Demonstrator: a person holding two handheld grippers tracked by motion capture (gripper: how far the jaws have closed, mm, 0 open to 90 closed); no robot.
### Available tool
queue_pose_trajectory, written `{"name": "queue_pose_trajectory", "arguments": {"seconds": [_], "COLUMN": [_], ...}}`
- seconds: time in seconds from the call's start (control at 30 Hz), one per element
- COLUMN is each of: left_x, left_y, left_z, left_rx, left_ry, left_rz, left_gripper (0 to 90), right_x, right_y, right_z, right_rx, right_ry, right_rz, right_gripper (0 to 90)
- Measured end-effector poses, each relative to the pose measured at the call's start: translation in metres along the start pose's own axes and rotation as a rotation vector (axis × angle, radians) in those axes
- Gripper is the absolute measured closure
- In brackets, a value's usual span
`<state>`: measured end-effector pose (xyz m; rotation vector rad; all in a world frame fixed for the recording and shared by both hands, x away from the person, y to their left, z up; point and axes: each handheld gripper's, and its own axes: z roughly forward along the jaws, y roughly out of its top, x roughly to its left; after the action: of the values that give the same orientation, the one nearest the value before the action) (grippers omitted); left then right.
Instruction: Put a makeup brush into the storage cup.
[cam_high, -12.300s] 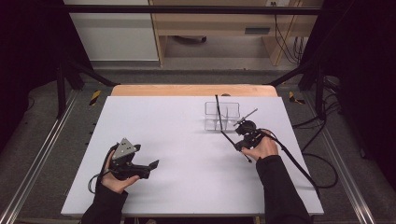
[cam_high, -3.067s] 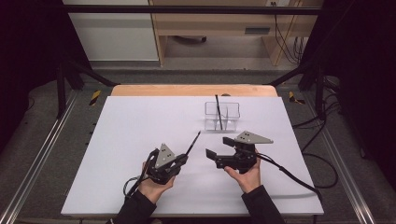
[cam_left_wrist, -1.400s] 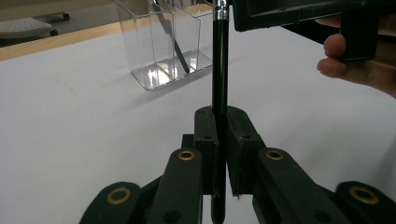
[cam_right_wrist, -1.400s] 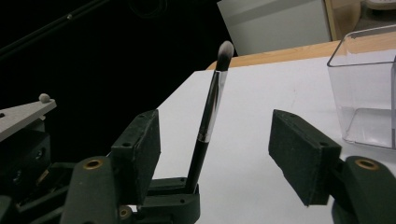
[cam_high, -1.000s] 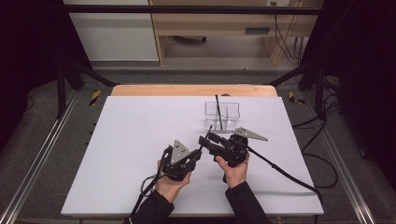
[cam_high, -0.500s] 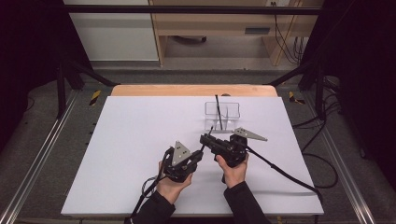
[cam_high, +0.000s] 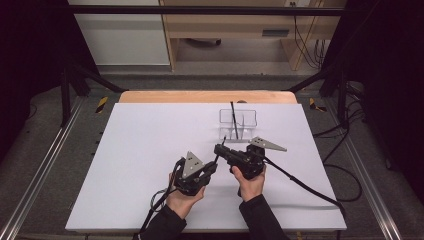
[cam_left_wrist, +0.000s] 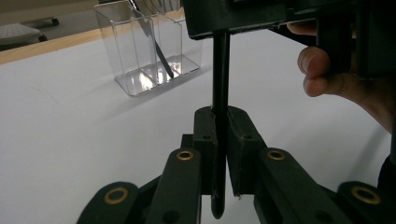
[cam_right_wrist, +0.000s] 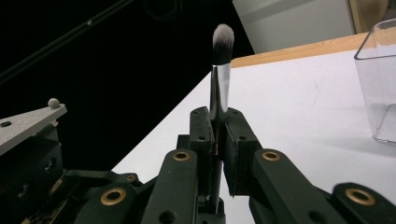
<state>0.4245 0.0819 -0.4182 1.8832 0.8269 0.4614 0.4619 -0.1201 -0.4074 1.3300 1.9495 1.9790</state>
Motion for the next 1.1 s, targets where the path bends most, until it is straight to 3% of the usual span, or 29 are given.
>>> {"name": "queue_pose_trajectory", "arguments": {"seconds": [0.2, 0.5, 1.1], "left_x": [0.004, 0.015, 0.034], "left_y": [0.001, 0.003, -0.007], "left_z": [-0.004, -0.014, -0.034], "left_rx": [0.010, 0.022, 0.042], "left_ry": [-0.002, -0.051, -0.058], "left_rz": [0.034, 0.072, 0.127], "left_gripper": [70.1, 50.0, 26.8], "right_x": [0.001, -0.001, -0.002], "right_y": [0.001, 0.003, 0.007], "right_z": [-0.002, -0.004, -0.010], "right_rx": [0.001, 0.016, 0.023], "right_ry": [0.000, -0.016, -0.055], "right_rz": [-0.025, -0.083, -0.164], "right_gripper": [84.1, 84.1, 84.1]}}
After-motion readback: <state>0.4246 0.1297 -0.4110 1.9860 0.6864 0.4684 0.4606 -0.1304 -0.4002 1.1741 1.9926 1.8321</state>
